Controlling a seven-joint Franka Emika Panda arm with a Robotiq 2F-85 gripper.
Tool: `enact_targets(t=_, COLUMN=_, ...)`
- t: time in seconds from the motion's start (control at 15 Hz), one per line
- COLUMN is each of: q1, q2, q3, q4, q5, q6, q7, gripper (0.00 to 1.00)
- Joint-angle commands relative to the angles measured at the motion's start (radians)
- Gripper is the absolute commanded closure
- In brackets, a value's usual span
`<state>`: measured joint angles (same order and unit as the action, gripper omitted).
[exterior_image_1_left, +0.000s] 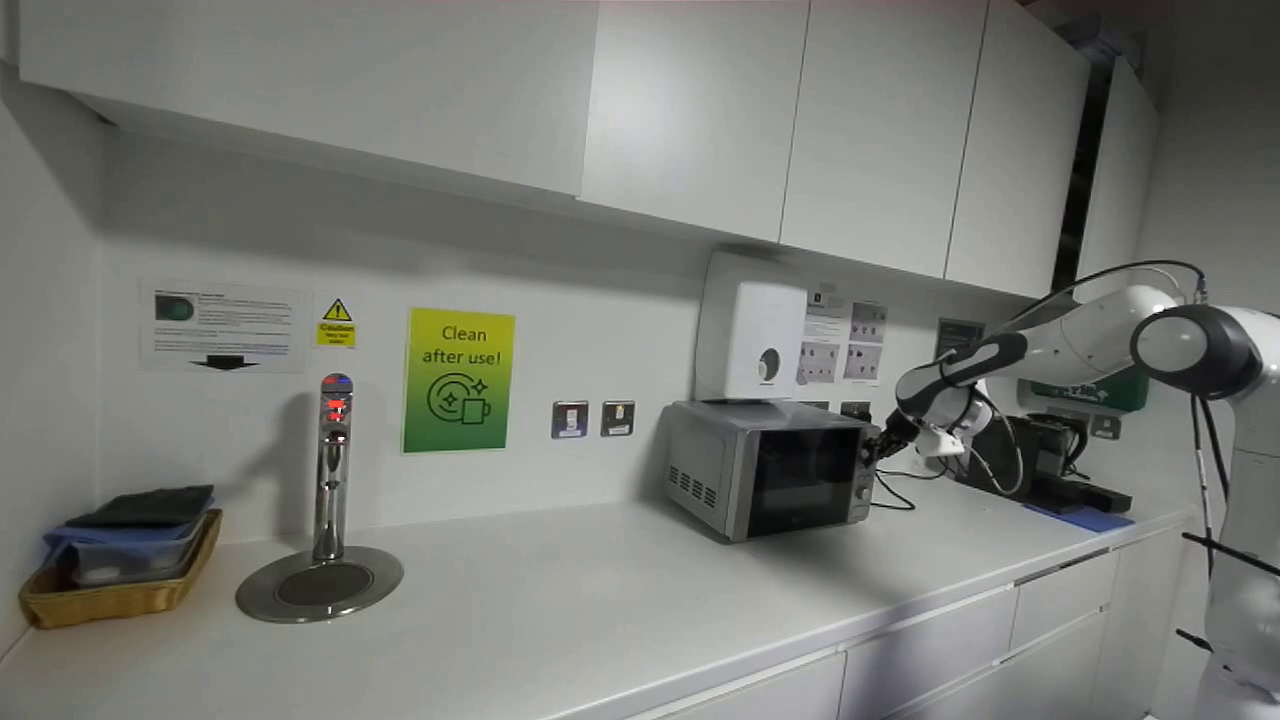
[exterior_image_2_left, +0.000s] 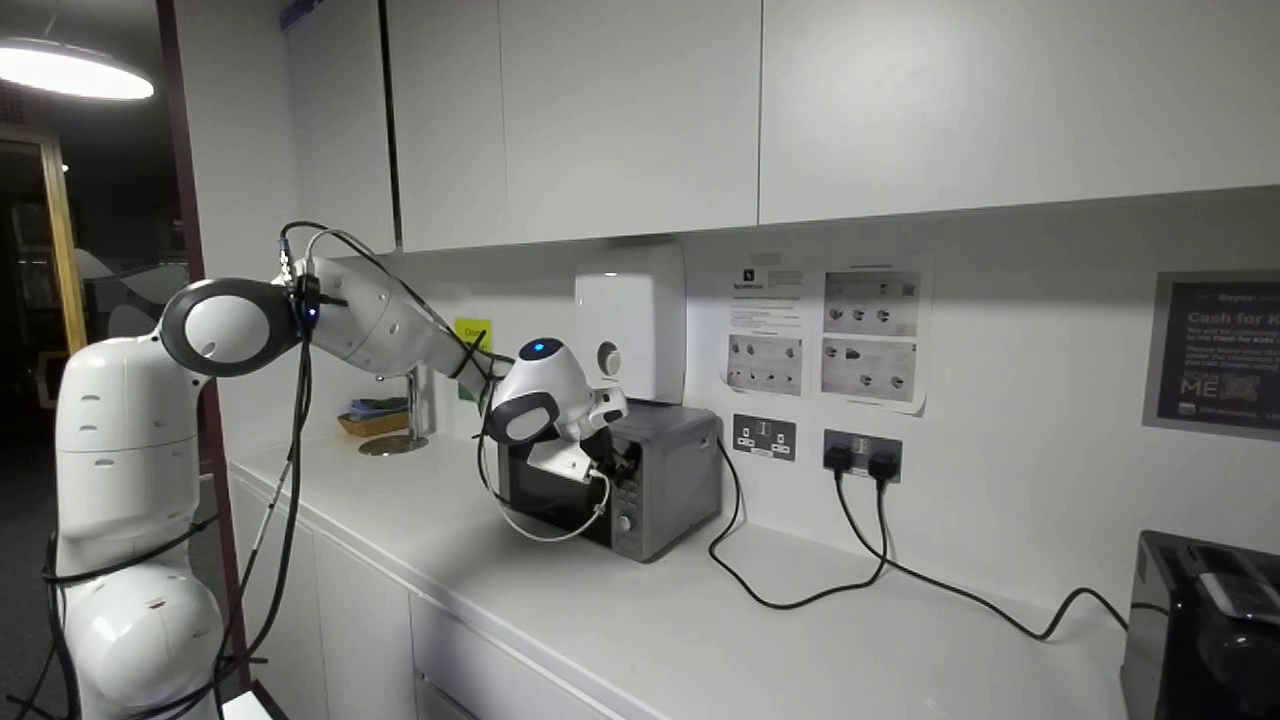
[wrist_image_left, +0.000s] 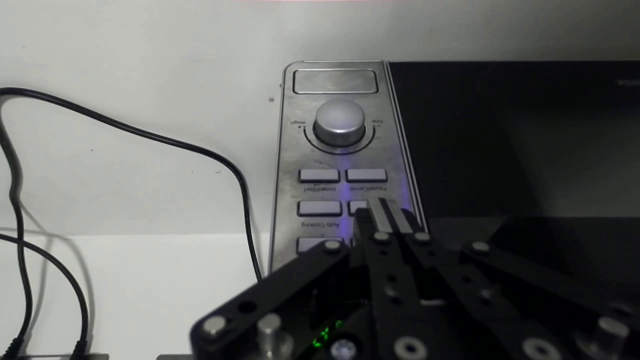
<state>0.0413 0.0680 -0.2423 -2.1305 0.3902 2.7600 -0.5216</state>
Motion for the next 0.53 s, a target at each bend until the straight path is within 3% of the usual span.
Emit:
enact_targets(t=0.0, q1=-0.005, q2=-0.096, q3=-0.011, q4=-0.078, q5=-0.048, q6=-0.008, q7=-0.023, gripper=1.0)
enact_targets(t=0.47, q1=-0.028, q2=-0.255, q3=-0.04, q4=-0.26, q5=-0.168, q6=-0.043, q7=-0.075, gripper=1.0)
